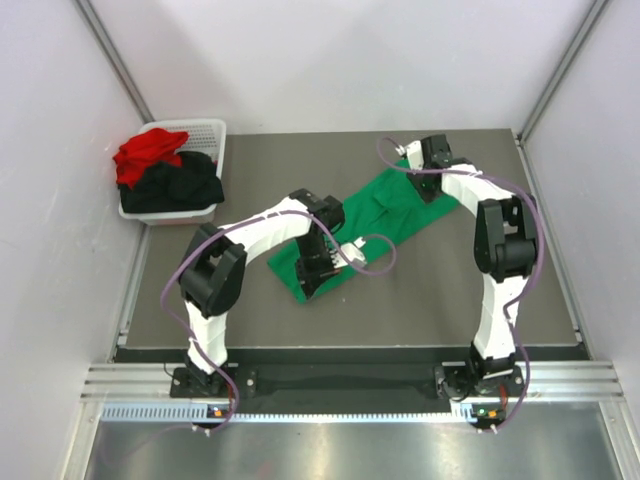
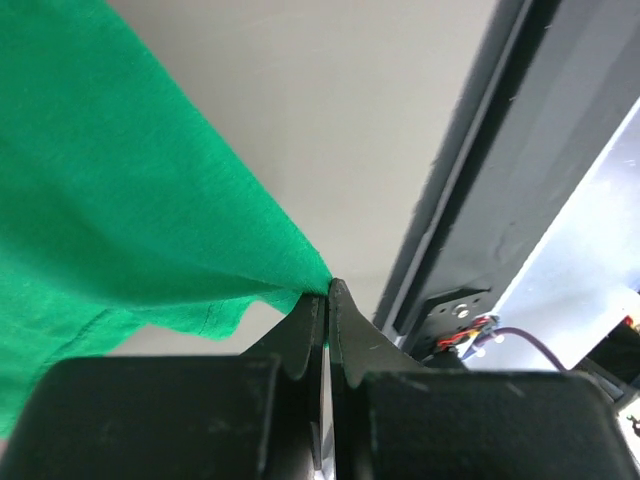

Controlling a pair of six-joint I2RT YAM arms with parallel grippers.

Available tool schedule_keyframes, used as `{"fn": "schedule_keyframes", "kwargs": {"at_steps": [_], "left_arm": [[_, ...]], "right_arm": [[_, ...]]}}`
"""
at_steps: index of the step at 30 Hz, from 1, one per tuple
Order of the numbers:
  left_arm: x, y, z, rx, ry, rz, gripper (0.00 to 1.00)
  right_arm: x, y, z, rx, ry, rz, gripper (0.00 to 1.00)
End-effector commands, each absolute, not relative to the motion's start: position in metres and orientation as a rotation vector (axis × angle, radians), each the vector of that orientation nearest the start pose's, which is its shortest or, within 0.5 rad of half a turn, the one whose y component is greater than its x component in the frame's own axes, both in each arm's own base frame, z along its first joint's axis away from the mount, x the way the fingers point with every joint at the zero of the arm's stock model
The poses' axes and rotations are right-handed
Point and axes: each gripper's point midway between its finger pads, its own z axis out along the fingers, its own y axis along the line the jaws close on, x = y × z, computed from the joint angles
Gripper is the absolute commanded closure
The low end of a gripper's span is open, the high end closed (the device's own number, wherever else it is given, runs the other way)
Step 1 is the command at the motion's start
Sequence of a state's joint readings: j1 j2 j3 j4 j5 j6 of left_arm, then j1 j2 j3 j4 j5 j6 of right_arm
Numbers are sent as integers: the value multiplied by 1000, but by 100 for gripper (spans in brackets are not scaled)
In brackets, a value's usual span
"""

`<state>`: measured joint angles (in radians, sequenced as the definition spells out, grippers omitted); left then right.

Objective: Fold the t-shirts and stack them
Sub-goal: Fold the tshirt

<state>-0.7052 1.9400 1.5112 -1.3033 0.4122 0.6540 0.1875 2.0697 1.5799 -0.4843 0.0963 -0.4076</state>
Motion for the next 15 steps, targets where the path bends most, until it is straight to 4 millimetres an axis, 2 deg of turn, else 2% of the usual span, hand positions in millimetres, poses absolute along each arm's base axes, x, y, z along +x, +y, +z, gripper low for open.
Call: {"fn": "schedule_keyframes", "kwargs": {"at_steps": [1, 3, 4, 5, 7, 9, 10, 12, 15], "left_arm": [[157, -227, 90, 2026, 2636, -758, 100], [153, -226, 87, 2070, 2651, -708, 100], [149, -227, 87, 2100, 2652, -681, 100], [146, -226, 87, 2124, 2662, -659, 100], [137, -225, 87, 2176, 2694, -627, 100], [133, -227, 85, 2211, 2705, -594, 100], [129, -231, 85, 2246, 2688, -567, 100], [129, -240, 81, 2275, 2662, -525, 100], [121, -258, 76, 2340, 2606, -499, 100]], "right_arm": [[518, 60, 54, -692, 2463, -230, 71], [519, 62, 46, -718, 2507, -204, 71], [528, 66, 40, -727, 2509, -197, 71], [526, 67, 35, -747, 2540, -179, 71], [541, 71, 26, -754, 2546, -163, 71], [546, 77, 20, -766, 2556, -134, 71], [554, 81, 16, -767, 2547, -118, 71], [558, 92, 12, -790, 2539, -77, 71], [566, 119, 7, -832, 2495, 18, 71]]}}
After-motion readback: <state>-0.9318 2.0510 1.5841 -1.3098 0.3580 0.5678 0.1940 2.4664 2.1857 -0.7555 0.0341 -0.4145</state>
